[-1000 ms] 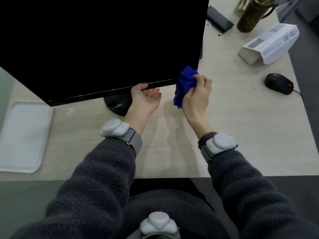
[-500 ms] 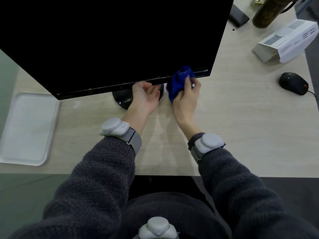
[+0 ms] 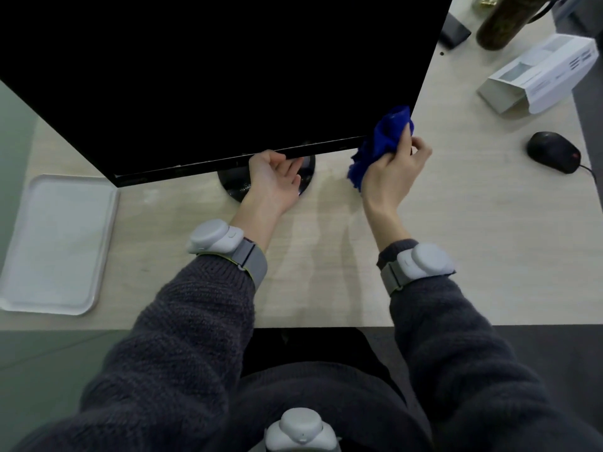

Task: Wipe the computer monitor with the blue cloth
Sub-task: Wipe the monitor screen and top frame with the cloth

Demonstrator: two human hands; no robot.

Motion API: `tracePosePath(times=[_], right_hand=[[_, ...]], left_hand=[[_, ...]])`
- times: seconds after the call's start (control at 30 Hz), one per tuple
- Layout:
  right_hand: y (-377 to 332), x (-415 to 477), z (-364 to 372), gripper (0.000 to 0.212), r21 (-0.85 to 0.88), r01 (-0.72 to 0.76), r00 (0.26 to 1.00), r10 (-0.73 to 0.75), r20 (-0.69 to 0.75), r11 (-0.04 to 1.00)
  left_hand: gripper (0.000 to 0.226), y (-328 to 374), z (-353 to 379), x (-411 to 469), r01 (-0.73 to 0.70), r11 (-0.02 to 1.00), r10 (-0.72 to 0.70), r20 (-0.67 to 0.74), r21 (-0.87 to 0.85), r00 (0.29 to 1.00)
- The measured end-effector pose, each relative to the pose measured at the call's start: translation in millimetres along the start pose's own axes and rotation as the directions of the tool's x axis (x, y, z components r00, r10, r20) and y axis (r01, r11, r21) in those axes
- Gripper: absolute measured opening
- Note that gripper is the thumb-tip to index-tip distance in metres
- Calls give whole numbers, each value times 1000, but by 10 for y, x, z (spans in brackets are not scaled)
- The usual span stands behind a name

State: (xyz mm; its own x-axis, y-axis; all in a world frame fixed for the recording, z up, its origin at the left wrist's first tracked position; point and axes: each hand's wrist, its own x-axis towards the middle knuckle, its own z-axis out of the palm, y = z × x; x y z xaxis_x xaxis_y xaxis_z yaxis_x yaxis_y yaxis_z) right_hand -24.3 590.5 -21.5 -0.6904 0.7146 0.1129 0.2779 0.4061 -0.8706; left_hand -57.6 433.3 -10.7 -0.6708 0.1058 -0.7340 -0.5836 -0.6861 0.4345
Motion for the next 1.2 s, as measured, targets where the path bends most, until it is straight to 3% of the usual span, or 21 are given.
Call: tracePosePath(times=[0.1, 0.37, 0.5, 0.77, 1.2], right_hand=[[55, -5, 5, 42, -125, 4, 995, 8, 94, 992], [-47, -446, 285, 42, -105, 133, 967, -106, 230, 985], [-127, -701, 450, 46, -74, 229, 926, -194, 324, 971], [-241, -926, 650, 50, -111, 198, 948, -161, 274, 974], [-660, -1701, 1186, 46, -133, 236, 920, -177, 350, 963]], left_hand=[[16, -4, -12, -3, 9, 1000, -9, 11, 6, 1000], [20, -34, -67, -48, -5, 999, 2, 72, 39, 997], [21, 21, -199, -72, 23, 995, -12, 105, -101, 994], [23, 542, -751, -101, -191, 947, 160, -136, -258, 978], [24, 1060, -1291, -168, -233, 897, 181, -170, -375, 969]])
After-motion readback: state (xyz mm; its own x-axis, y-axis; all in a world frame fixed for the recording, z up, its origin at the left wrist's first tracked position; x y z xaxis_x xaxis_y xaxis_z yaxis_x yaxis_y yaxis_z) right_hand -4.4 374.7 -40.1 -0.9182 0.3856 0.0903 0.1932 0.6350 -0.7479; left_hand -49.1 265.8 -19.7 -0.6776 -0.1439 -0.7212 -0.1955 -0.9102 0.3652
